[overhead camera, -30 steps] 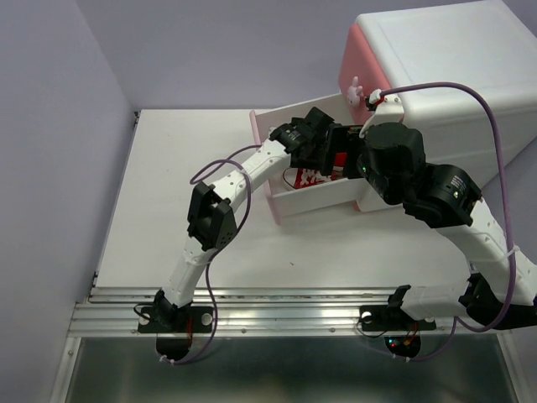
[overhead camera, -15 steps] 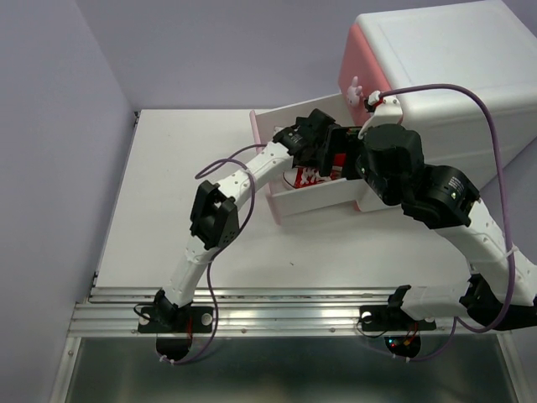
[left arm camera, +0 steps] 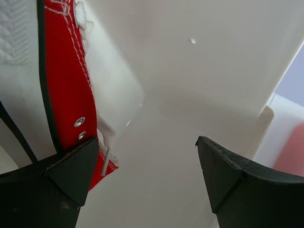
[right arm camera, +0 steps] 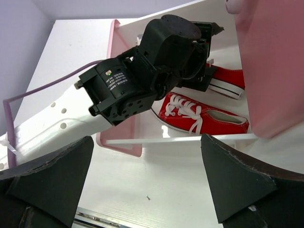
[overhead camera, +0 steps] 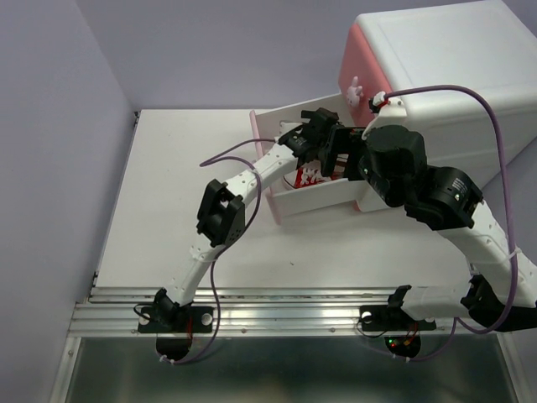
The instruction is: Place and organize the shoes in the shoe cabinet
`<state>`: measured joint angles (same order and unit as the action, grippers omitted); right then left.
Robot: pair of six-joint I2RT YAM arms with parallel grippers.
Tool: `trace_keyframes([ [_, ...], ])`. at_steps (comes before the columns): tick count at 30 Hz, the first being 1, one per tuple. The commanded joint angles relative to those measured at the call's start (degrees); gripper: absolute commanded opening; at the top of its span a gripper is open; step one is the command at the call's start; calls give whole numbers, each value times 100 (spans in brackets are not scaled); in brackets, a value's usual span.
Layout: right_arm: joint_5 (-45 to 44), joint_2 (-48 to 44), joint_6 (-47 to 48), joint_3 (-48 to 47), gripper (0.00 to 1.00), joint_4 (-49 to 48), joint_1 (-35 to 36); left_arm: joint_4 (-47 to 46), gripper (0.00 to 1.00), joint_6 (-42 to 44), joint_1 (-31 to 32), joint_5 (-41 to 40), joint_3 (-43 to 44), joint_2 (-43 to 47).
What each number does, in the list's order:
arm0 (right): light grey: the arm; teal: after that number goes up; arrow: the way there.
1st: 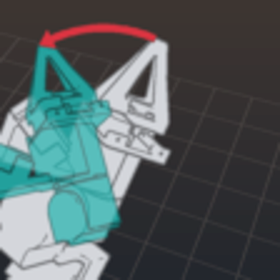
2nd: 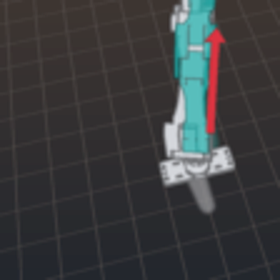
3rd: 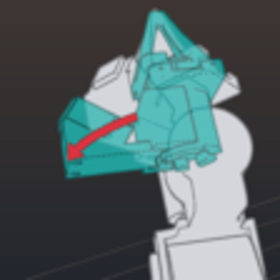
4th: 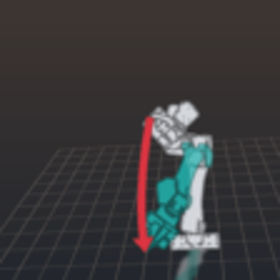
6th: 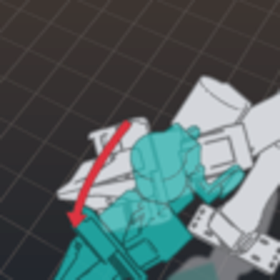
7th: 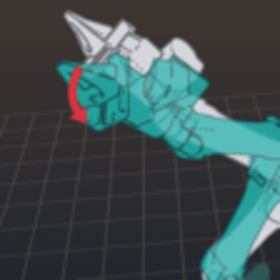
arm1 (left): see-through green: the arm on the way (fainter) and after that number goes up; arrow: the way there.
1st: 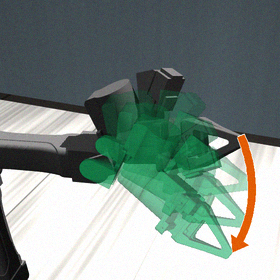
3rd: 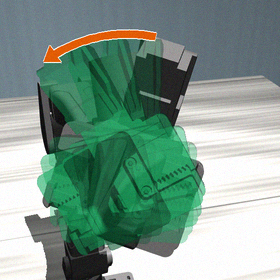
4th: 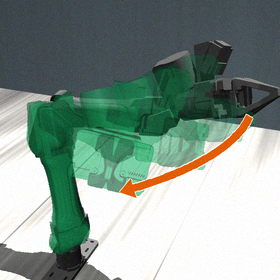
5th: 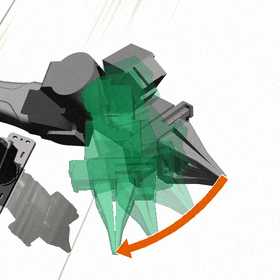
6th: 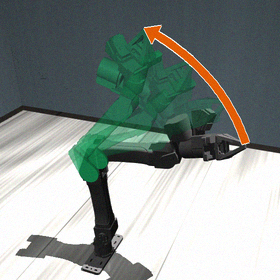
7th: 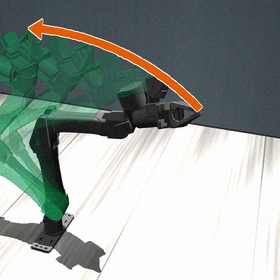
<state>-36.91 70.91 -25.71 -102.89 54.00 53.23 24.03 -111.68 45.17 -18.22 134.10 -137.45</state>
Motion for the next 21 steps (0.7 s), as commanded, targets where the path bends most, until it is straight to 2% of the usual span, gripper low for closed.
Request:
trace_keyframes([
  [1,-98,-122,-118,-47,100,-38,-6,189,96,-1920,-113,29,-707,305],
  [5,-62,-157,-13,32,100,-249,-6,68,97,-1682,-166,-41,-1886,1306],
  [8,43,-218,75,173,100,-503,-6,-328,98,-1227,-210,-225,-2221,1896],
  [10,122,-201,128,138,100,-661,-6,-312,99,-726,-306,-218,-1742,2046],
  [11,157,-183,172,86,100,-689,-6,-277,99,-89,-359,-182,-1504,2046],
  [15,253,-87,470,-64,100,-785,-6,311,99,1488,-587,55,-448,2168],
  [19,482,-87,1102,-187,100,-1399,-6,296,99,2421,-991,660,-744,2808],
  [21,779,123,1506,-606,100,-1646,-6,33,99,3051,-1281,1205,-1026,3169],
])
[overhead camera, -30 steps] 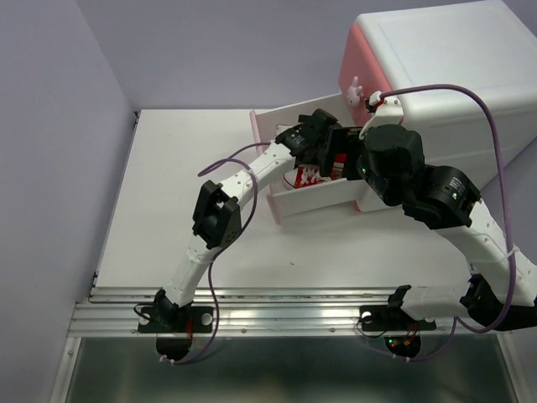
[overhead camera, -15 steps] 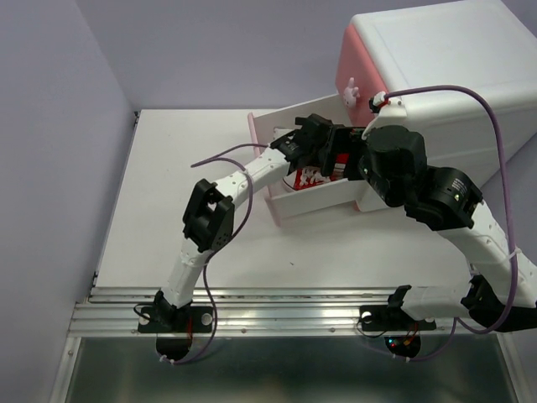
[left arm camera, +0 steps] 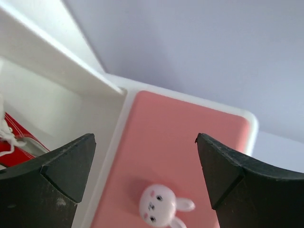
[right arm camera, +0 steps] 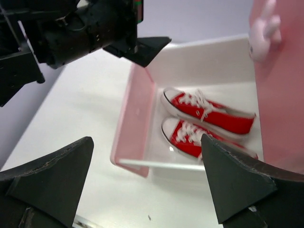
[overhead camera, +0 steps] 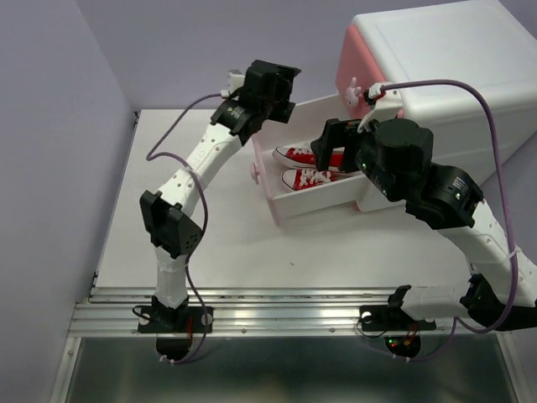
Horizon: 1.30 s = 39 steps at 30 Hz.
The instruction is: Place and organize the shoes in the shoe cabinet
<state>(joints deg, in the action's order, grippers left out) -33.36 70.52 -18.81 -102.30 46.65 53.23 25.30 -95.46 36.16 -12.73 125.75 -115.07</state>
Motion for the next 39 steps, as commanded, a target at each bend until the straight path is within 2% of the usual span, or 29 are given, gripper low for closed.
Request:
trace_keyframes([
  [1,566,268,922,-816,100,-921,-6,0,99,1555,-451,788,-148,1003],
  [6,1831,1085,1047,-1300,100,-544,-6,781,99,2285,-890,1000,318,1415],
  [10,2062,1815,677,-1968,100,-52,-6,1704,99,2611,-1461,1247,-24,1898],
  [13,2045,2246,554,-2303,100,422,-6,2128,99,2822,-1891,1571,-1048,2435],
  [18,1991,2922,10,-2680,100,1336,-6,2496,99,3112,-2429,1791,-2211,3174],
  [22,1904,3196,-53,-2549,100,1452,-339,2489,99,3323,-2763,2072,-3099,3640],
  [28,1931,3214,483,-3436,100,426,-454,2287,99,3718,-2878,2732,-3769,3474],
  [32,1640,2924,1000,-3543,100,-1225,-454,2260,99,4210,-2878,2872,-3681,3044],
  [33,1623,2845,1463,-3412,100,-1551,-454,2286,99,4455,-2878,2942,-3585,2808],
  [35,1072,2713,1643,-3367,100,-2436,-454,2435,99,4623,-2869,3031,-3296,2569],
  [39,-131,2976,2528,-4068,100,-2661,-839,2725,99,5001,-2808,2847,-2724,2042],
])
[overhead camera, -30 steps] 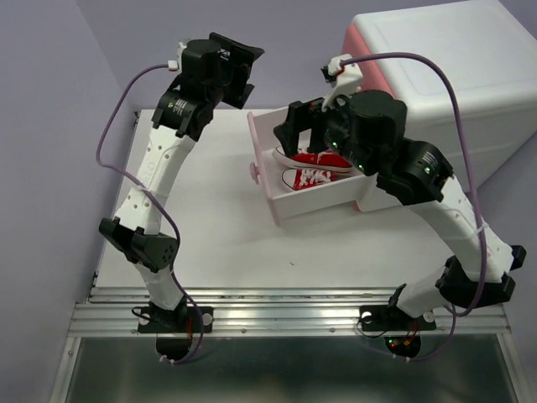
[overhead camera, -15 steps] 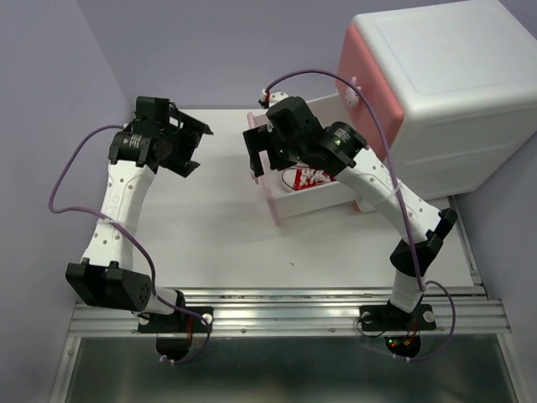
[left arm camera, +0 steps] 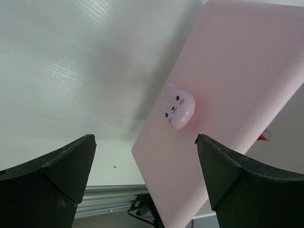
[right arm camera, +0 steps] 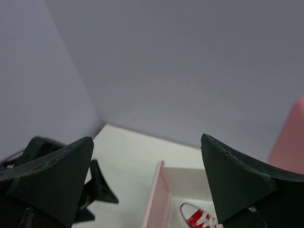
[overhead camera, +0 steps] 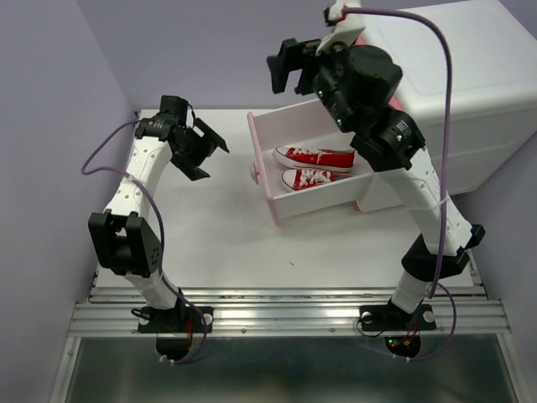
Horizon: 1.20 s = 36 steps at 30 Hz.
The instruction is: Place and organize the shoes in the shoe cabinet
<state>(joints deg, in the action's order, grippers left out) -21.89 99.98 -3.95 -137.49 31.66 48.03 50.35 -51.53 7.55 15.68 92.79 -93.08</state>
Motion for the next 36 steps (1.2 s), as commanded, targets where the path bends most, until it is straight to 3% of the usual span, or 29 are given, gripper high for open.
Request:
trace_keyframes([
  [1,-1457,65,1123,-585,100,-1153,-434,212,99,678,71,101,617,-219],
  [3,-1738,-22,959,-359,100,-1162,-976,230,99,845,97,233,626,-447],
  [7,-1504,-392,413,169,100,-1153,-2031,169,99,873,334,250,486,-615],
  [13,-1214,-401,8,134,100,-960,-3061,-78,99,776,869,339,441,-852],
  [15,-1029,-427,-79,424,100,-715,-3457,-34,99,776,993,287,485,-957],
  [18,-318,-366,-1095,477,100,300,-4053,1,99,776,1231,181,617,-1177],
  [25,509,-857,-1179,1530,100,1149,-4144,-209,99,574,1398,444,1118,-1371],
  [30,1221,-1305,-1389,2542,100,1799,-4144,-928,99,65,1556,866,1469,-1423],
  [36,1995,-1613,-1907,3421,93,1993,-4144,-1623,99,-225,2180,1208,2225,-1905],
])
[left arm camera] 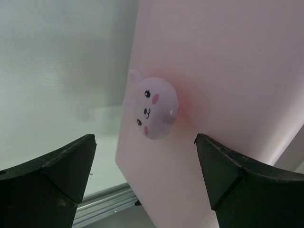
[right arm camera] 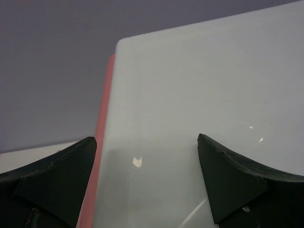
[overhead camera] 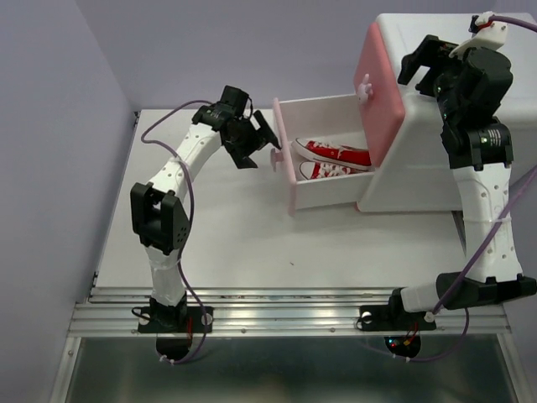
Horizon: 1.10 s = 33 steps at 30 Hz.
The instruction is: Place and organize the shoes in the shoe cabinet
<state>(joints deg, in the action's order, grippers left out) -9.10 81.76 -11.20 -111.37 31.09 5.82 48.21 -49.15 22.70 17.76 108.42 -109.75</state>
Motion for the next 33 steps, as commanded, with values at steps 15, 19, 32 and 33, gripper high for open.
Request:
trace_keyframes([
  [15,1218,16,-936,1249,89,2147,77,-3921,99,-2738,2458,1888,2676,-2603],
  [19,1227,-81,-884,1267,92,2331,77,-5173,99,-3435,2748,2240,2850,-2937],
  [32,1385,51,-901,-86,100,1849,77,-630,99,-195,703,317,1137,383],
  [33,1341,16,-980,-52,100,1683,77,-411,99,-96,518,116,1155,524],
])
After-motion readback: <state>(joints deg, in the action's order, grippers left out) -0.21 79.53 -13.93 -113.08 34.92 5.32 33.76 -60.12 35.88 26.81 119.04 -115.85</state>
